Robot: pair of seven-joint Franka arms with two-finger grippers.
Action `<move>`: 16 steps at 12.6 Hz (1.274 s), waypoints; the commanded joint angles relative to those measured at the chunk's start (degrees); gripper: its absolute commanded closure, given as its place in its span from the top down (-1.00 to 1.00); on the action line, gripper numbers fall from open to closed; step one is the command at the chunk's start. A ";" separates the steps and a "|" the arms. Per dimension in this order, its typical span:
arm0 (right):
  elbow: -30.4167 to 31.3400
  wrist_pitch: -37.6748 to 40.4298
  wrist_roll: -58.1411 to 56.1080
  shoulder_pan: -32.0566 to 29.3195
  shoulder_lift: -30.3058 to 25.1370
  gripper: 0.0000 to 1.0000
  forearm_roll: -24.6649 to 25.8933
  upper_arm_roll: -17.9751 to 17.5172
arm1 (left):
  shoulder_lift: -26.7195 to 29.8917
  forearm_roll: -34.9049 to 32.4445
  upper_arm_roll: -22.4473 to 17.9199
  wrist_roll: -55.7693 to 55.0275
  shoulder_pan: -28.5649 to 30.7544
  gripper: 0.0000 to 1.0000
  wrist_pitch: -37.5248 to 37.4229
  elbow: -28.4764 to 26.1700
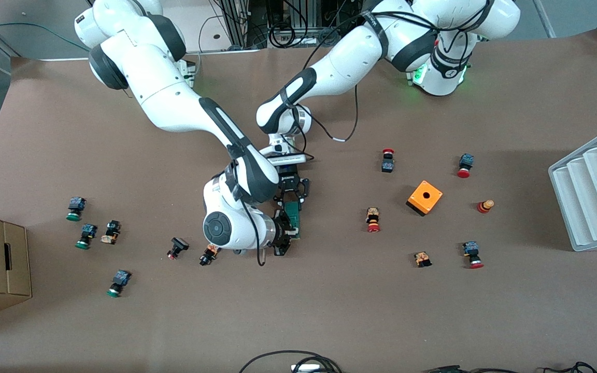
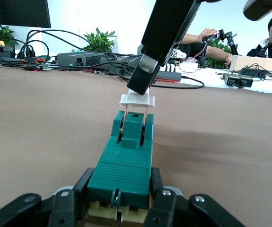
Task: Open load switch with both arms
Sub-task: 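Lift the white lever up with the right gripper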
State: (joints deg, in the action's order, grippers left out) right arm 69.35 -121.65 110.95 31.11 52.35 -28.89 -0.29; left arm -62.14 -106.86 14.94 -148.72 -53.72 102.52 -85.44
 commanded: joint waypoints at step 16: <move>13.62 -0.08 -2.32 1.85 -8.93 -0.66 -1.61 -1.47 | -0.79 0.33 0.00 -0.34 -0.51 0.43 -0.39 0.89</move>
State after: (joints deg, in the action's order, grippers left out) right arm 78.28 -123.55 108.89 32.15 47.20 -28.88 -0.74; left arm -62.14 -106.83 15.04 -148.88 -53.72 102.54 -85.39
